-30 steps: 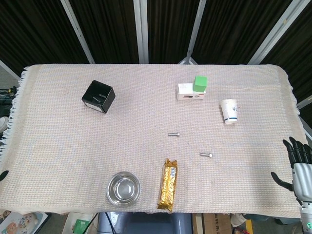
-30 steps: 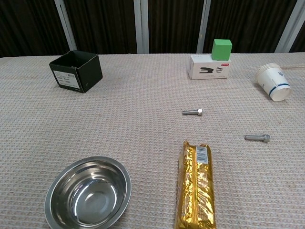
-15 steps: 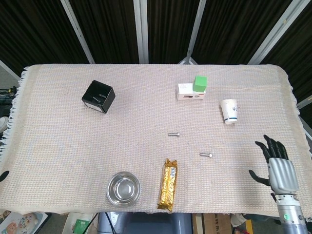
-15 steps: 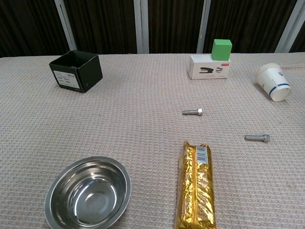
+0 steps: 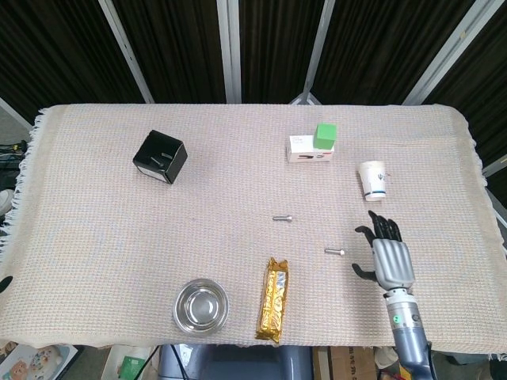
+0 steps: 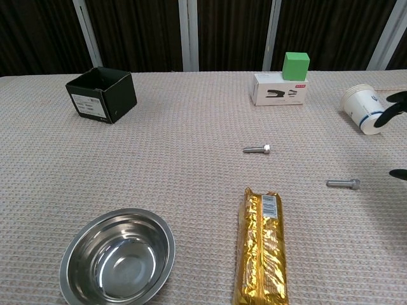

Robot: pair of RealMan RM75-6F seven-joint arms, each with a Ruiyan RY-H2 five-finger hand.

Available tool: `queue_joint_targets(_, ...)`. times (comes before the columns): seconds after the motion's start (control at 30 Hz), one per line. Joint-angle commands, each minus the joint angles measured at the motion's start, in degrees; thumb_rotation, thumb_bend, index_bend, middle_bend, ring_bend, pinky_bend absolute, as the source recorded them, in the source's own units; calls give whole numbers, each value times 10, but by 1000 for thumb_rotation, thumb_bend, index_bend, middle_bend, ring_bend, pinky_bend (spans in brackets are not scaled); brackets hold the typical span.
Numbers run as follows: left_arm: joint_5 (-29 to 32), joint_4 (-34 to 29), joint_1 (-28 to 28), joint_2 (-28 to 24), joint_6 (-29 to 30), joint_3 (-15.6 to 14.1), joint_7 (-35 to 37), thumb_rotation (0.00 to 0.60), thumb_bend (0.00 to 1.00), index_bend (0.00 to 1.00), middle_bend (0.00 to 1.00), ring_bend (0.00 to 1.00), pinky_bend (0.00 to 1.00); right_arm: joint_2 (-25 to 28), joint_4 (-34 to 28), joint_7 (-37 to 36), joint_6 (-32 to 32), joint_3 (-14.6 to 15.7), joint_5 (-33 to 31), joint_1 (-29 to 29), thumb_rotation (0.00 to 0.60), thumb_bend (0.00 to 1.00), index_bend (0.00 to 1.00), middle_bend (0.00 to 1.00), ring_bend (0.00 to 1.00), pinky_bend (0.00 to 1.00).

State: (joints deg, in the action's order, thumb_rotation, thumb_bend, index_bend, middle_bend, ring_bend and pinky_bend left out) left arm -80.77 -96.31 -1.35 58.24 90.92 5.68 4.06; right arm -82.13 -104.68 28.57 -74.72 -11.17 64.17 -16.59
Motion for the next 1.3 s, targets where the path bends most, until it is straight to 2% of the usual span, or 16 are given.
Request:
queue_joint_targets(0.03,2,1,0,-1,-1,1,3,600,44,160,112,12,30,-34,25,32,5,-9,-26,-24,600,205,325,0,0,0)
queue_joint_targets(0.37,7,4,3,-2,-6,3,8,600,43,161,112,12,30,-92,83,59,13,-14,-63,-55,600,269,372,0,14,0)
queue_joint_targets(1.3,22,4,4,-3,-12,9,8,600,44,166,112,12,30,-154,154,59,33,-7,-94,-90,600,316,482,0,16,0)
